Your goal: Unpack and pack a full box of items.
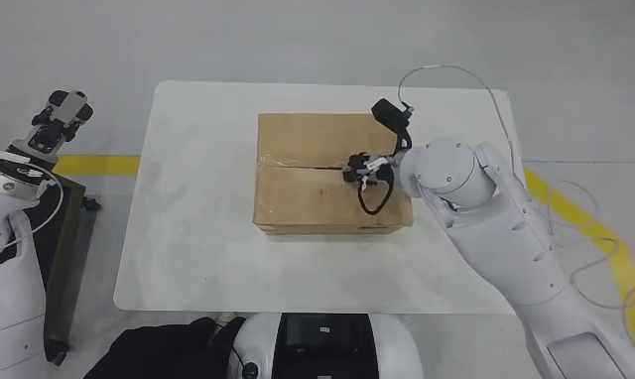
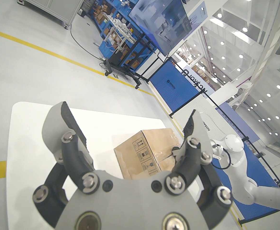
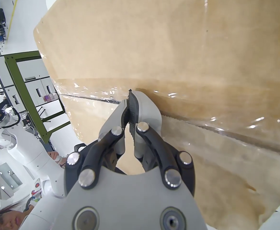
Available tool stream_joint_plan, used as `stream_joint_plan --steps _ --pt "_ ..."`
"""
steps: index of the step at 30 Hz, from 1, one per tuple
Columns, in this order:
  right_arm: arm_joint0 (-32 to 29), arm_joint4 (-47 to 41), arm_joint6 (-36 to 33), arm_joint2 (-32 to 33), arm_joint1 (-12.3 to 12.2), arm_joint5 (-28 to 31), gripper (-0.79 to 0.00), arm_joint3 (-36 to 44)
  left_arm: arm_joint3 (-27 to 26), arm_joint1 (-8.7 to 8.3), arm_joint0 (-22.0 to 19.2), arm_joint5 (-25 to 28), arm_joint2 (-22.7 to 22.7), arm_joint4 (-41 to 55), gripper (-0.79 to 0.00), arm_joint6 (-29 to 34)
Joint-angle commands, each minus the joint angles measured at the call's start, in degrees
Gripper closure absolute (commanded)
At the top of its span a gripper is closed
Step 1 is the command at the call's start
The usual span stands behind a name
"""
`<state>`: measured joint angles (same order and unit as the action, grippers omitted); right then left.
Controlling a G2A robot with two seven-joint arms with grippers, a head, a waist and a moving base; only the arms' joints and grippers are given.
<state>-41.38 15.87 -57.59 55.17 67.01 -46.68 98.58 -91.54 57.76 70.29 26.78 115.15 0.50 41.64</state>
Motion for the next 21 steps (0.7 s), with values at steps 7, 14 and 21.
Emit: stream_joint_plan --steps 7,14,21 --pt "-0.7 -4.1 -1.2 1.7 -0.9 3.7 0.0 1.4 0.0 0.0 0.0 0.0 0.0 0.0 -0.785 0.0" --pt "3.1 -8.7 2.6 -1.7 0.8 9.2 0.0 -2.8 0.0 0.0 0.0 0.0 0.0 0.0 -0.785 0.0" --pt "8.7 -13.4 4.7 -7.9 3.6 12.8 0.0 -11.2 0.0 0.0 0.0 0.0 0.0 0.0 -0.785 0.0"
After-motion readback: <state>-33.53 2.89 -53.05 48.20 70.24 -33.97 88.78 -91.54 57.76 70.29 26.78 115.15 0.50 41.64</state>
